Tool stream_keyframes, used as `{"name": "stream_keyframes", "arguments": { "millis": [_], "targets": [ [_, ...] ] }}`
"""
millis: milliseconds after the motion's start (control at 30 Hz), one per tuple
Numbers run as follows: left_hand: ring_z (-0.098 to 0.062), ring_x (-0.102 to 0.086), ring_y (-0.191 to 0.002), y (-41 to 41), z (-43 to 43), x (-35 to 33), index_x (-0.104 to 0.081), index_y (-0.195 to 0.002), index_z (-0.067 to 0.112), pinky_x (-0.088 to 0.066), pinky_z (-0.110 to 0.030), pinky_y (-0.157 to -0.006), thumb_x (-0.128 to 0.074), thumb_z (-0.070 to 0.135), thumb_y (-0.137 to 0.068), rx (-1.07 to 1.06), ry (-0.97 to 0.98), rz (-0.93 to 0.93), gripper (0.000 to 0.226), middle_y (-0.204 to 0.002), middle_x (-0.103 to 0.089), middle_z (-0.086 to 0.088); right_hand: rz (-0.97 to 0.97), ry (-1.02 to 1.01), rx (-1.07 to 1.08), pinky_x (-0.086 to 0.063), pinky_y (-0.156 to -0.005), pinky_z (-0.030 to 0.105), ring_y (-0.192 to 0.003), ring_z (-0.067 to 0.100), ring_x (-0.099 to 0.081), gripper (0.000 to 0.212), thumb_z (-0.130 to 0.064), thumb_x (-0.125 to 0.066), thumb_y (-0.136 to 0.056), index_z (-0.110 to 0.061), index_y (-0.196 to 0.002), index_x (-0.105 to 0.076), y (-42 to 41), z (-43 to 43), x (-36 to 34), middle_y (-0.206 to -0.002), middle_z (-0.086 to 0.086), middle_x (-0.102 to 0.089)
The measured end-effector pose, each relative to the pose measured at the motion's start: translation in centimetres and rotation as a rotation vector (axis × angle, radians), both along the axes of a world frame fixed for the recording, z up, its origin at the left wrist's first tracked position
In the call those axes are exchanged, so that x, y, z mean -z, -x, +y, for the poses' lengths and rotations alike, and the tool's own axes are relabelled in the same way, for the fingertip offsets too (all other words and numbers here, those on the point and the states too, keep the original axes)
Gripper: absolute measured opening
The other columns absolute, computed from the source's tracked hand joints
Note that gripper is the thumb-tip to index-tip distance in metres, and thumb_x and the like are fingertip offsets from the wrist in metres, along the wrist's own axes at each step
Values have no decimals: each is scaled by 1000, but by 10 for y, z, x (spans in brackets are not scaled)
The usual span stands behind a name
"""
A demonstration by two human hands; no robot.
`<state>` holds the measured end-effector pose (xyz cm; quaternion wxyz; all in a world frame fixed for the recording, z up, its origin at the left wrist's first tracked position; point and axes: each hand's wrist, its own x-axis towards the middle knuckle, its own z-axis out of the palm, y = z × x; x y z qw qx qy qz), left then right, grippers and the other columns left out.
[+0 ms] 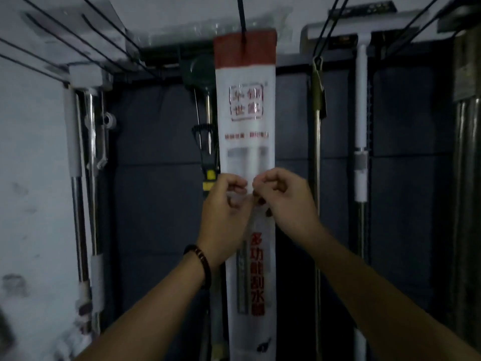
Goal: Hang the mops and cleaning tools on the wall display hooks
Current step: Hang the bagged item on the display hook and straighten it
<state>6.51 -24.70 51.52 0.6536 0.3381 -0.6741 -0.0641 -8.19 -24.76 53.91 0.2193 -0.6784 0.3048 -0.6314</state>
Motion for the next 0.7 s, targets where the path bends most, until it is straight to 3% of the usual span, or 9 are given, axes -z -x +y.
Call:
{"name": "stream_keyframes", "arguments": {
  "millis": [67,133,233,367,467,567,633,700],
  "targets": [
    [-12,-65,-74,2,12,51,-59,-102,24,-51,-23,-61,-64,16,-97,39,-56,-53,11,-92,-66,1,-15,-76,-30,-53,-59,16,-74,9,-73,4,-13,-73,-97,-9,-98,-74,3,12,51,-85,4,-77],
    [-12,-69,-82,6,22,101,-60,-106,20,-56,-26,-65,-63,12,-99,104,-99,-158,10,-98,-67,-1,-20,-123,-33,-54,-61,18,-74,10,-74,4,-9,-72,-98,-7,-97,-75,8,23,102,-86,3,-78],
    [-26,-71,-88,13,43,168,-60,-105,16,-61,-50,-70,-68,28,-97,233,-313,-93,16,-101,-69,-6,-12,-289,-46,-57,-65,21,-79,15,-75,6,-6,-68,-99,-7,-99,-75,19,43,175,-89,3,-78],
    [-9,-71,-91,27,74,250,-61,-108,26,-61,-35,-75,-68,35,-99,196,-466,-111,14,-98,-71,8,26,-495,31,-57,-72,19,-84,11,-75,6,-10,-71,-98,-11,-96,-76,53,70,267,-88,-3,-79],
    [-14,-70,-95,36,97,304,-60,-113,29,-61,-45,-81,-63,43,-98,267,-691,-132,22,-105,-70,7,33,-631,154,-55,-69,19,-73,5,-71,18,-1,-69,-97,-14,-88,-75,83,93,341,-78,-6,-77],
    [-22,-70,-97,45,114,344,-56,-119,38,-58,-53,-82,-64,45,-95,354,-890,-247,26,-114,-66,4,47,-936,191,-53,-55,27,-54,9,-68,22,-3,-68,-99,-16,-82,-72,113,113,416,-64,-4,-73],
    [-23,-70,-95,53,117,363,-55,-124,35,-59,-53,-81,-64,34,-102,387,-978,-276,25,-118,-64,6,64,-1089,229,-56,-60,38,-54,11,-68,23,-2,-69,-98,-15,-79,-71,134,124,461,-60,-5,-72],
    [-19,-70,-93,59,114,379,-54,-130,29,-59,-46,-79,-59,35,-105,393,-1048,-322,27,-119,-63,5,133,-1186,264,-52,-64,35,-51,3,-63,27,-2,-69,-98,-14,-73,-68,145,132,494,-55,-9,-67]
  ]
}}
